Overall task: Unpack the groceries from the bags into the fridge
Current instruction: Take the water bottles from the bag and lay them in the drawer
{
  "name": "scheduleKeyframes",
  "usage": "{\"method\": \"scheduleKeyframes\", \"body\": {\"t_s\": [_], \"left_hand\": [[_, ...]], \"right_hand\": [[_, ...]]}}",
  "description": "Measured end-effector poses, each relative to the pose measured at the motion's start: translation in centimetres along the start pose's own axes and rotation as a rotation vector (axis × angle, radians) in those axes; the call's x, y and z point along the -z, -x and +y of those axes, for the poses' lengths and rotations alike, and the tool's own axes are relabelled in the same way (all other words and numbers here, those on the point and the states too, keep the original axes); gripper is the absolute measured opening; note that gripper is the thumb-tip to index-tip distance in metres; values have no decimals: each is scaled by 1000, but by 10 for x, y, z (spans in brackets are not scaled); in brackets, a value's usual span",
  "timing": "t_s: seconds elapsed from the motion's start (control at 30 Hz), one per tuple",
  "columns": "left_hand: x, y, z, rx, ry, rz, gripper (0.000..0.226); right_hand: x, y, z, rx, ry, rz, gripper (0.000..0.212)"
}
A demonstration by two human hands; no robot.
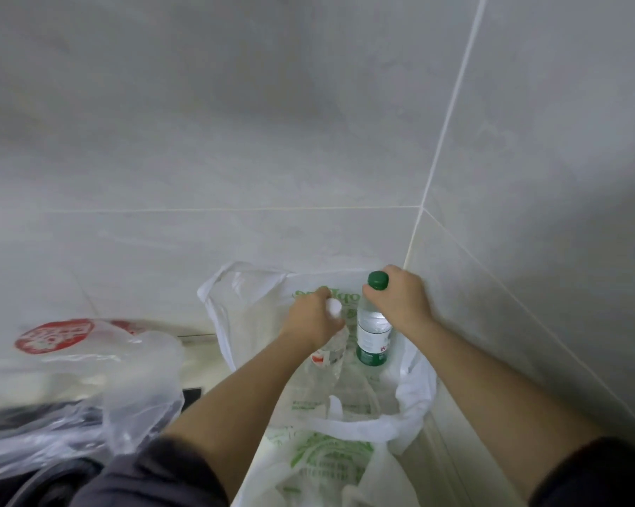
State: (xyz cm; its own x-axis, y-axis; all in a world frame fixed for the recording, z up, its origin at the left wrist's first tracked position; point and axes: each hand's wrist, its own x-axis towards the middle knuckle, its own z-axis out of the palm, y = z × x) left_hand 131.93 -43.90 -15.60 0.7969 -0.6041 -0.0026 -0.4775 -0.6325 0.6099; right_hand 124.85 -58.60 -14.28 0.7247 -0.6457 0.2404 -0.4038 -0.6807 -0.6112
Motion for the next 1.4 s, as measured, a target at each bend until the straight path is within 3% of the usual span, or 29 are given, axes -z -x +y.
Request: {"method": "scheduleKeyframes", "body": {"t_s": [0.4, 0.57, 0.7, 0.9, 1.13, 1.4], "left_hand": [[140, 94, 40, -38, 204, 415, 22], [183, 161, 37, -39, 243, 491, 19], [203, 222, 28, 2, 251, 534, 14], [191, 307, -7, 187, 172, 549, 17], [129, 390, -64, 424, 119, 599, 17], [61, 446, -99, 616, 196, 669, 12]], "right_hand": [[81, 53, -108, 203, -119, 198, 12], [103, 102, -151, 350, -208, 187, 13], [110, 145, -182, 475, -293, 61, 11], [71, 212, -192, 581, -409, -198, 12], [-6, 286, -165, 622, -413, -473, 15], [-47, 342, -126, 603, -388, -536, 16]]}}
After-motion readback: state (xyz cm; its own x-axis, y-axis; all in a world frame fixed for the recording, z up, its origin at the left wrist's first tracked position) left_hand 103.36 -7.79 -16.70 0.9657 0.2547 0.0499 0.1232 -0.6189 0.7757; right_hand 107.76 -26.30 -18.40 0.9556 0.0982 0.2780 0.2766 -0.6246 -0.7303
